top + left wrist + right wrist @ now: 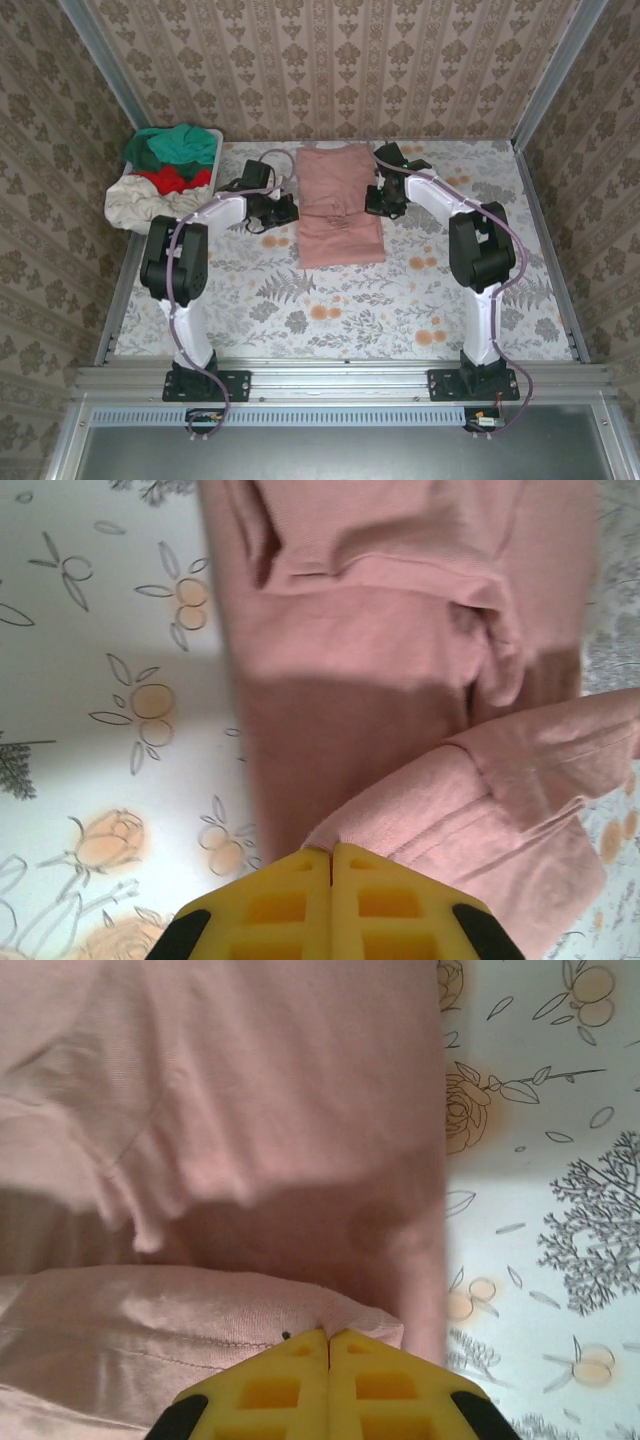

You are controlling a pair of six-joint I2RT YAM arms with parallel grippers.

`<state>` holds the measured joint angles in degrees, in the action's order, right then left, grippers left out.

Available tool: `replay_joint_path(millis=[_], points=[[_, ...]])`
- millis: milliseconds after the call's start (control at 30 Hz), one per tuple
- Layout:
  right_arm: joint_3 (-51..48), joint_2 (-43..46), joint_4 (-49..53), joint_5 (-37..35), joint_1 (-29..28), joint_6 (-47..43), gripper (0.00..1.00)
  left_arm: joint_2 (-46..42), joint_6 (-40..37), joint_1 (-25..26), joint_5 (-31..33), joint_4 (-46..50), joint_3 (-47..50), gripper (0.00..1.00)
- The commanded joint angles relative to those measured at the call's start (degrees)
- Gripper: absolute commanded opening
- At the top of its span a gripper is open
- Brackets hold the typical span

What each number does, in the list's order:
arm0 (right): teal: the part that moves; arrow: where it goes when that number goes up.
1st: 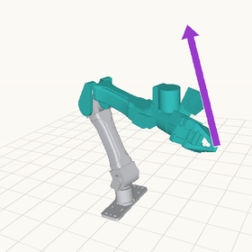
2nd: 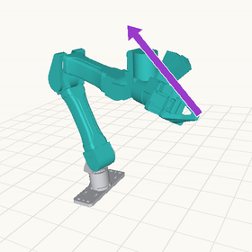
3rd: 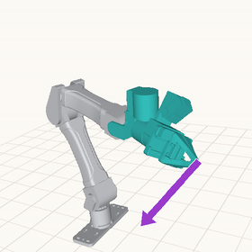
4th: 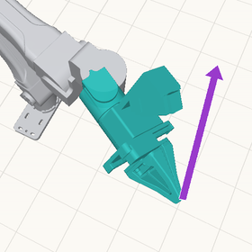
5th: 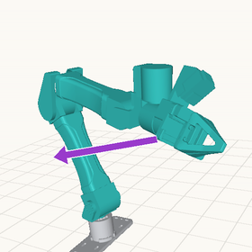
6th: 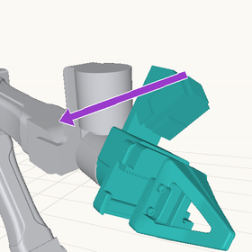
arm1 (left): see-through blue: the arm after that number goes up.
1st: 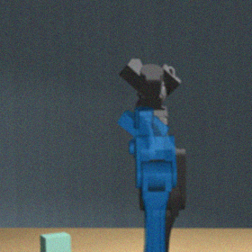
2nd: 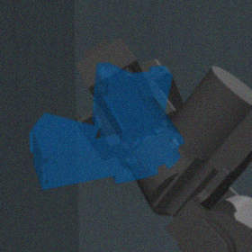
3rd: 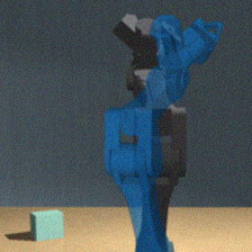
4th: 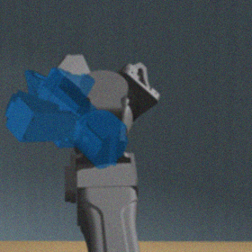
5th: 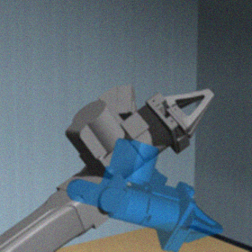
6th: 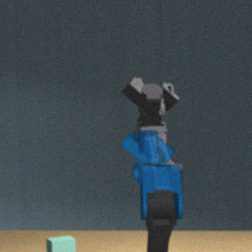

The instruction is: Fold and stack the t-shirts

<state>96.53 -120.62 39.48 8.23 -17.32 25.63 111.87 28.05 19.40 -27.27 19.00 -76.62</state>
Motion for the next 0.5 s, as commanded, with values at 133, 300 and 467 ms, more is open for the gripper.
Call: replay_joint_path(millis=[133, 300, 467], points=[[4.80, -0.64, 3.50, 3.10, 1.88, -1.44, 0.04, 4.76, -2.48, -1.56, -4.50, 3.50, -7.97, 0.00], [0.28, 4.68, 1.45, 4.51, 2.11, -0.88, 0.00, 5.13, -2.87, -1.38, -5.87, 4.33, -10.24, 0.00], [0.12, 4.82, 2.70, 2.07, 2.49, -0.68, 0.07, 7.92, -3.81, -1.47, -6.26, 6.77, -13.24, 0.00]])
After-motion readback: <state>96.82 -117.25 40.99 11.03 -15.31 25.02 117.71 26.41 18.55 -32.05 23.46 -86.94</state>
